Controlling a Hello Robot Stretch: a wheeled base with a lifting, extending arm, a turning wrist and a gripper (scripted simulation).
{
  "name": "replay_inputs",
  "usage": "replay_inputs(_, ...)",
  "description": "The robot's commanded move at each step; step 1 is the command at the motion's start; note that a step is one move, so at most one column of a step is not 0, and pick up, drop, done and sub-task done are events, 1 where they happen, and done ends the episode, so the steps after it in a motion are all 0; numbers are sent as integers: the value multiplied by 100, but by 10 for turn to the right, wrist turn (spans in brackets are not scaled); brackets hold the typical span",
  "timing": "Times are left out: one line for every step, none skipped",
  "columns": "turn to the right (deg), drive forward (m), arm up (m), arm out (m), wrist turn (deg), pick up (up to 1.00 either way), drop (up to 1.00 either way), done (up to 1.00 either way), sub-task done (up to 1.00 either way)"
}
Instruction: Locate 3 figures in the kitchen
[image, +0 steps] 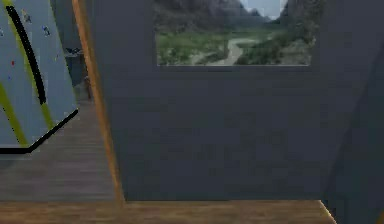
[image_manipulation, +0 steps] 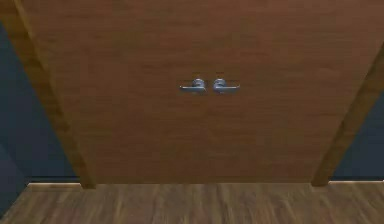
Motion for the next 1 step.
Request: replay_inputs(-450, 0, 0, 0, 0, 0, 0, 0, 0)
